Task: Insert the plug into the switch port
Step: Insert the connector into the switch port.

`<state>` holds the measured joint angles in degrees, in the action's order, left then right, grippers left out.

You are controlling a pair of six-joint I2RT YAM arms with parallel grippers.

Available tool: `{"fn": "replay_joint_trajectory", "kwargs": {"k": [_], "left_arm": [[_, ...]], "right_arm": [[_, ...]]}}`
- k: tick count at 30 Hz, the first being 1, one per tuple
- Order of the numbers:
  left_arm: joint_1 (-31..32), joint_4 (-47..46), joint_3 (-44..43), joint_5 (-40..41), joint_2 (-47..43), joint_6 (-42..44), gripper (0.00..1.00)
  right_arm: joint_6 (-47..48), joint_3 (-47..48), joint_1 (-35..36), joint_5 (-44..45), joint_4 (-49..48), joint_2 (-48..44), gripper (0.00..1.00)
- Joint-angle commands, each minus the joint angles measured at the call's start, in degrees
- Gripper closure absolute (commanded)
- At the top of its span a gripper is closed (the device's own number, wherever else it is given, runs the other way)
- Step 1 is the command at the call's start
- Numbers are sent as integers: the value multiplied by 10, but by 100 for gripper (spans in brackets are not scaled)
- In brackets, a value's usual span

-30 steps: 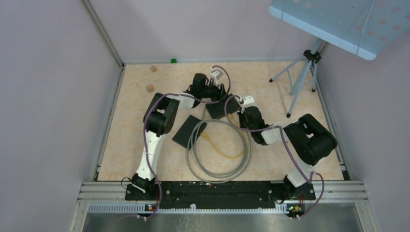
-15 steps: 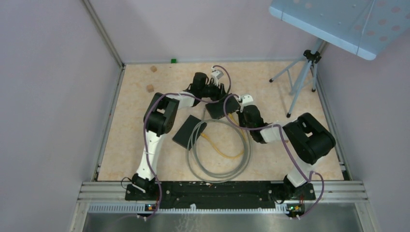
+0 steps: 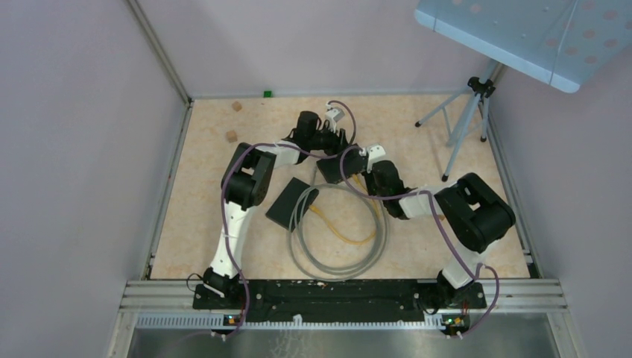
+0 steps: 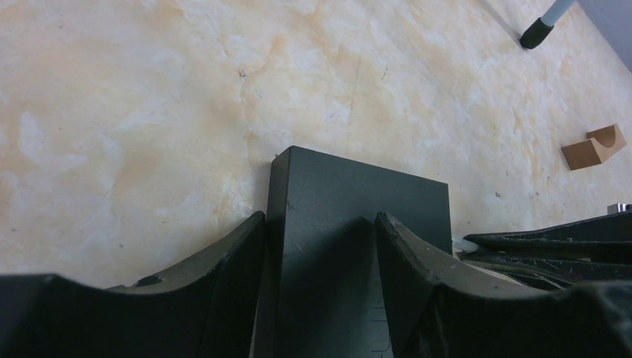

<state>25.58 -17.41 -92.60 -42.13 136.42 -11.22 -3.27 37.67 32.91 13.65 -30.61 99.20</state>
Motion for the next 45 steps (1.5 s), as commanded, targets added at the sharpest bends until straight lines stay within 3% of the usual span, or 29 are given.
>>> {"fn": "replay_joint_trajectory", "kwargs": {"k": [1,7,16,27,35,45], "left_arm": [[6,62,1,-32,32,-4,38],[9,66,-10,-56,40,-1,37],[14,104,-28,-97,52,22,43],[27,190,-55,-131,71,76,44],[37,201,-57,-181,74,86,45],[55,312,-74,-270,83,185,39]], "right_arm": [[60,12,10,-16,-25,-3,100],[98,-15,7,-66,-77,-7,100],[80,-2,0,-61,-78,5,100],[54,50,-6,-46,-60,19,100],[23,102,-11,-19,-43,30,100],[17,120,-12,39,-52,36,100]]}}
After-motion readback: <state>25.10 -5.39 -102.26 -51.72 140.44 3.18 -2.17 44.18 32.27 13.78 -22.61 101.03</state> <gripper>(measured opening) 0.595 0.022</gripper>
